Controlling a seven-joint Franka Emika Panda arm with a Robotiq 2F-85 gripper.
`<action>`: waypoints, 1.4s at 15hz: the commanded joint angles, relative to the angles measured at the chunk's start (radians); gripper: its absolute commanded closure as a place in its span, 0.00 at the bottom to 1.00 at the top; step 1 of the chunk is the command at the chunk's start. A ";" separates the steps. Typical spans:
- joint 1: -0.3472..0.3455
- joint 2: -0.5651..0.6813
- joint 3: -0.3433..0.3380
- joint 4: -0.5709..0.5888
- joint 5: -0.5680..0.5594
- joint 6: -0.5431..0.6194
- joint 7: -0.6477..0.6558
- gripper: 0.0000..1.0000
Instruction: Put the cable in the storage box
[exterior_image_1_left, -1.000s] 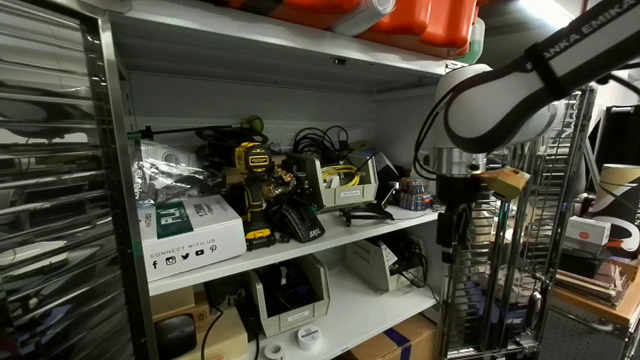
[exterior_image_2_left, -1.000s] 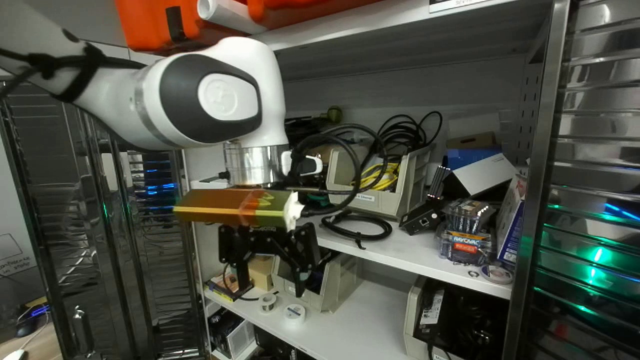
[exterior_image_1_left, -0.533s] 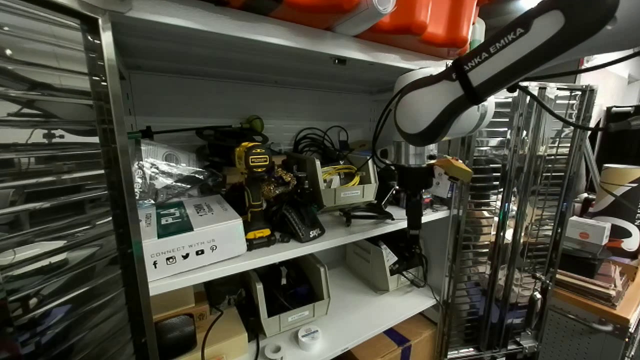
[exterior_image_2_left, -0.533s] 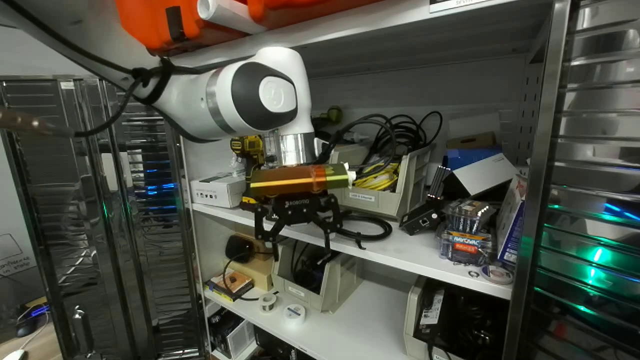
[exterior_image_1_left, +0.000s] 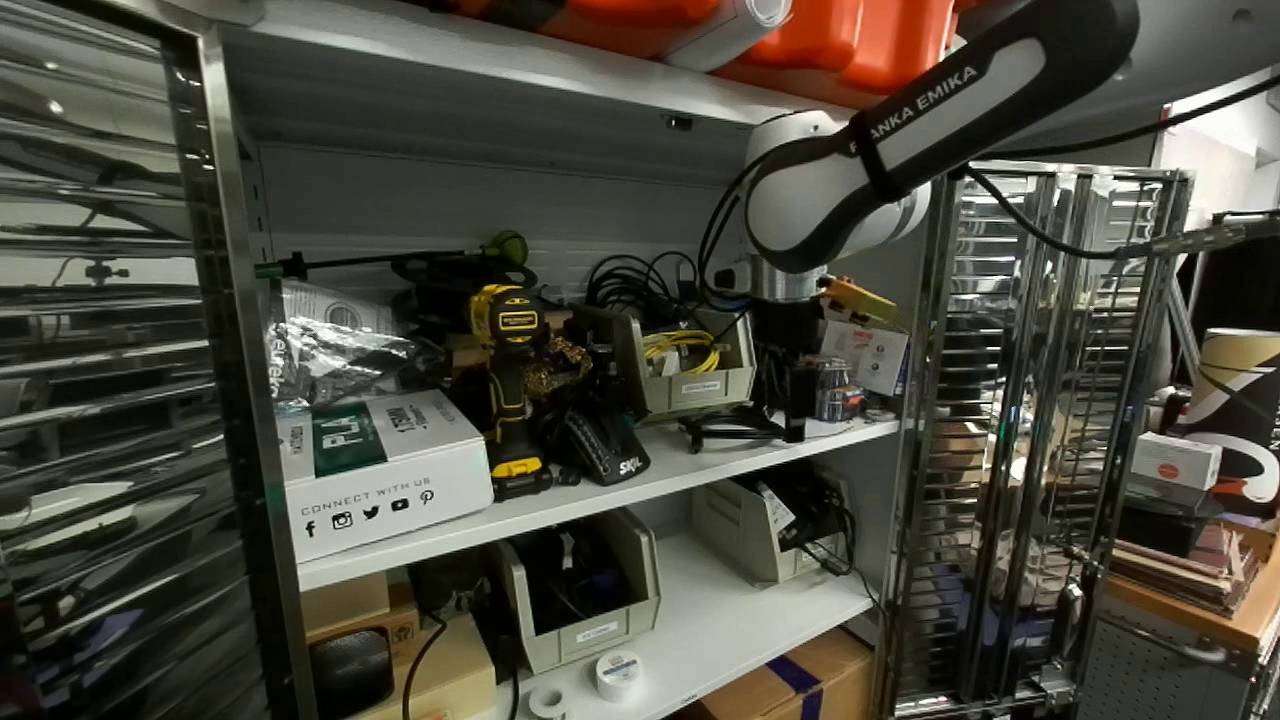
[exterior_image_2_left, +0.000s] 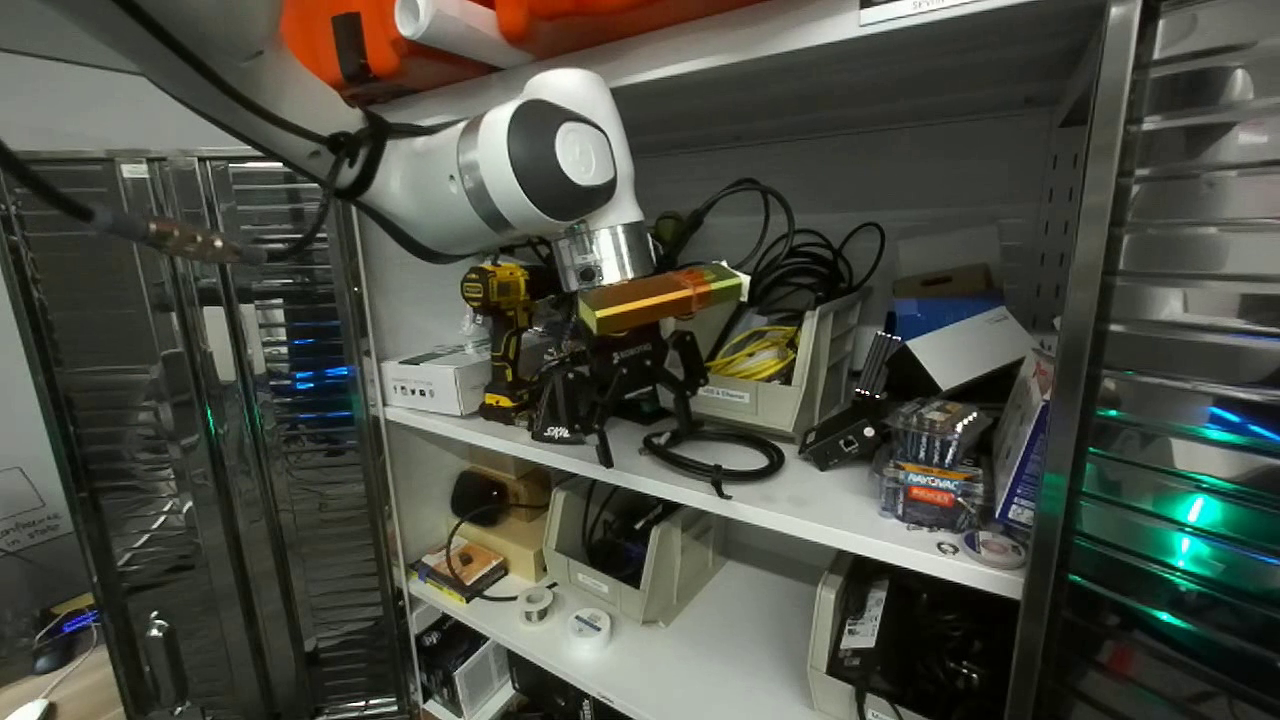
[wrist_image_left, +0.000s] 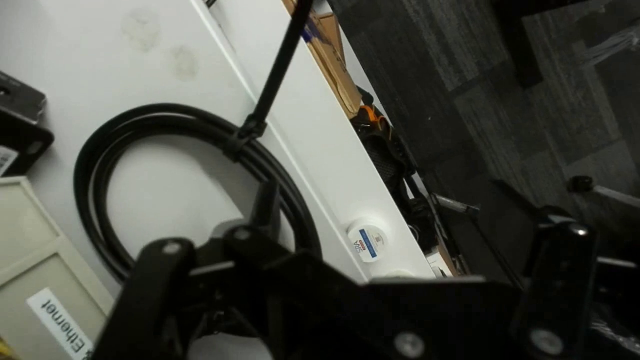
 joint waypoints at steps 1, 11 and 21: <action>-0.009 0.088 0.012 0.121 -0.033 -0.003 -0.083 0.00; -0.014 0.198 0.019 0.227 -0.017 -0.043 -0.168 0.42; -0.019 0.147 -0.002 0.178 -0.048 -0.047 -0.096 0.92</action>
